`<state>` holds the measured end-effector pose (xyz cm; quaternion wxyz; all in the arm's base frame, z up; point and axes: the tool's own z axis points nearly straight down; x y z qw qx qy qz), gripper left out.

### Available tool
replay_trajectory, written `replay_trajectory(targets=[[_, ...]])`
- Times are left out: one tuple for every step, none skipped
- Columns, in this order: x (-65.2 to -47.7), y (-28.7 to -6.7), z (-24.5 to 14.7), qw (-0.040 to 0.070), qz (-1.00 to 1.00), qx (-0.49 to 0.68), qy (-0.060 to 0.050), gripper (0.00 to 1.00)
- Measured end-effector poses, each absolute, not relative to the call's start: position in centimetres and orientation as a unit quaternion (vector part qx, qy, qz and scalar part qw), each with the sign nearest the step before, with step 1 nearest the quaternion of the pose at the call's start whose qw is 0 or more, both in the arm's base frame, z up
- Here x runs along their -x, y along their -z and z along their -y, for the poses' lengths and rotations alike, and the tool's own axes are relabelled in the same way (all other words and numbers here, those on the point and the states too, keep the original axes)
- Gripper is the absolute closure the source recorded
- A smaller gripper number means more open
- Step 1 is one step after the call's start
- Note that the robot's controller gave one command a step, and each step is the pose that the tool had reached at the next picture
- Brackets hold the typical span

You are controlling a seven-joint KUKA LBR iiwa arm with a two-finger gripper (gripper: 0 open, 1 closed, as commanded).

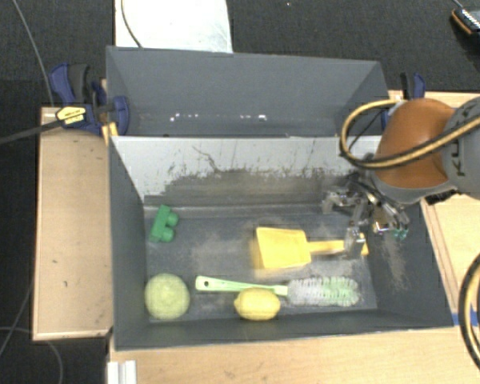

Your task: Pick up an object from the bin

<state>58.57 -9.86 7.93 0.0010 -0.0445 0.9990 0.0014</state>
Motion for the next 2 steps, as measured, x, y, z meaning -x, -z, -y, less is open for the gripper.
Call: replay_trajectory(targets=[[-56.3, -7.1, 6.1, 0.009, -1.0, 0.023, -0.001, 0.0], [-57.9, -7.8, 8.8, 0.008, -0.999, 0.033, 0.0, 1.0]])
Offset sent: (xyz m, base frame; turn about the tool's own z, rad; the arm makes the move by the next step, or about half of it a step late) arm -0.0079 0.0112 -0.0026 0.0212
